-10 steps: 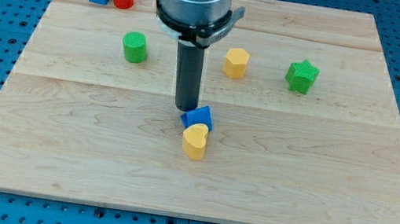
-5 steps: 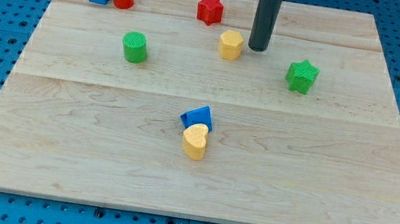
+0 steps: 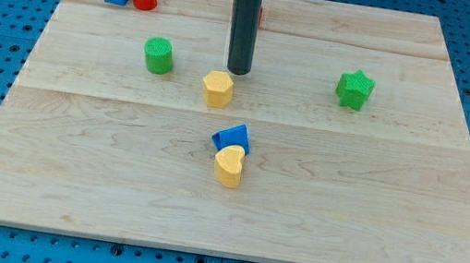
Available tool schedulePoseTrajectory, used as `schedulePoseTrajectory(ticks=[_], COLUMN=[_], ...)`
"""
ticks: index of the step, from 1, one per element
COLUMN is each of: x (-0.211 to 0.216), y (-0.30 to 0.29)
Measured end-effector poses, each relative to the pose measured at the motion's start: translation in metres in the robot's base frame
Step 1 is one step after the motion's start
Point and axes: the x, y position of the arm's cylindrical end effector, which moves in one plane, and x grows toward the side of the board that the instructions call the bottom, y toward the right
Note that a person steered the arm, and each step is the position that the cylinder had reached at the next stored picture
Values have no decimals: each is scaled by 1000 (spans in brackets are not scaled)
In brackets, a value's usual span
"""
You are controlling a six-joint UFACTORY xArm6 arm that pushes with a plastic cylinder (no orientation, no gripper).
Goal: Push the yellow hexagon above the yellow heart
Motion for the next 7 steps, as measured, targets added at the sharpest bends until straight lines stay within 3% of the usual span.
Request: schedulePoseTrajectory(ticks=[4, 6, 7], x=[97, 74, 102], y=[-27, -48, -88])
